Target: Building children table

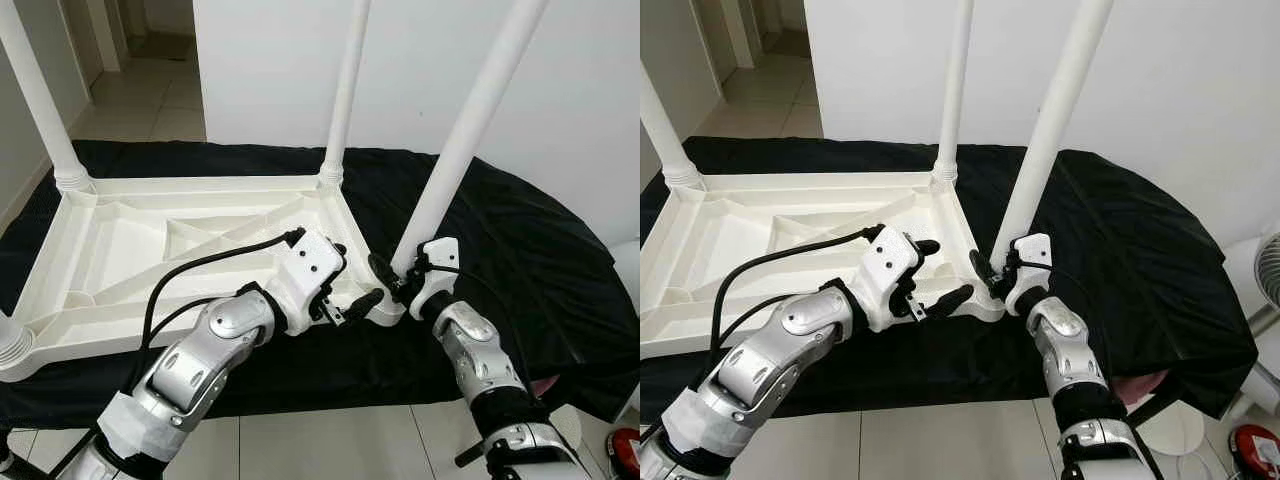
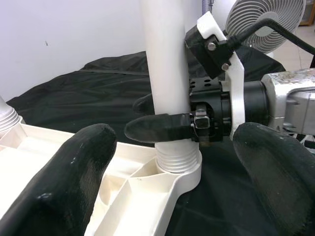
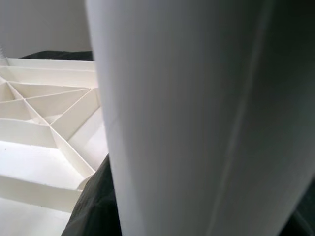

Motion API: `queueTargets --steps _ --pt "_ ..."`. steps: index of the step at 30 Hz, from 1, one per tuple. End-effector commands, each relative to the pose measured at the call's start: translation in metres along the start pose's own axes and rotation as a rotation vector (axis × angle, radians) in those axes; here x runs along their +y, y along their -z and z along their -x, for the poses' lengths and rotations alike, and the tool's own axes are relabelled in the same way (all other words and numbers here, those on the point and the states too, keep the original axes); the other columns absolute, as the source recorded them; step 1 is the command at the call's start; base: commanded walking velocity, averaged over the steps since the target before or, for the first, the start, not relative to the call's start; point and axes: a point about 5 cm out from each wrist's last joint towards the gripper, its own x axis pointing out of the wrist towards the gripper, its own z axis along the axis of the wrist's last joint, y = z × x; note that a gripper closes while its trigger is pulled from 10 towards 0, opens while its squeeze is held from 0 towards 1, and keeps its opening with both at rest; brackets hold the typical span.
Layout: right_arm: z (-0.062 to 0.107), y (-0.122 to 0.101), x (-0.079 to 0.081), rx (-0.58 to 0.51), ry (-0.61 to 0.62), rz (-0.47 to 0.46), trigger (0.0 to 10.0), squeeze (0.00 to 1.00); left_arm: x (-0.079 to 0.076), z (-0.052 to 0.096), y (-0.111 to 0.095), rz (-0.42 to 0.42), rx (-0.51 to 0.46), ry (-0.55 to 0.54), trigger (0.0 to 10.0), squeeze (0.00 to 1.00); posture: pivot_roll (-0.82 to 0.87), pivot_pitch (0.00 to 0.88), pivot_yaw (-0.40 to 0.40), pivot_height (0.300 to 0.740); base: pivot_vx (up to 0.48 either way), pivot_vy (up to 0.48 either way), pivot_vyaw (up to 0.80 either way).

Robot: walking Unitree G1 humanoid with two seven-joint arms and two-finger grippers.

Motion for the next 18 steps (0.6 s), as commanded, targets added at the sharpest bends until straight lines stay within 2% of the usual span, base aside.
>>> queueTargets --steps 1,4,10,18 --pt "0.0141 0.0366 -0.0086 0.173 0.092 -0.124 10.0 0.00 -0.0024 0.0005 -0.0002 -0.005 0.008 0.027 10.0 0.00 0.03 0.000 -0.075 0.740 0.000 0.000 0.00" --pt "0.0147 0.0389 -0.0070 0.177 0.101 -0.076 10.0 0.00 -0.0026 0.0007 -0.0004 -0.006 0.008 0.026 10.0 0.00 0.02 0.000 -0.074 0.740 0.000 0.000 0.00" --pt "0.0148 0.0374 -0.0031 0.149 0.105 -0.041 10.0 0.00 -0.0033 0.0007 -0.0006 -0.005 0.007 0.029 10.0 0.00 0.02 0.000 -0.073 0.740 0.000 0.000 0.00" --pt "0.0112 0.0338 -0.0041 0.119 0.207 -0.024 10.0 0.00 -0.0035 0.0005 -0.0005 -0.003 0.007 0.028 10.0 0.00 0.02 0.000 -0.075 0.740 0.000 0.000 0.00"
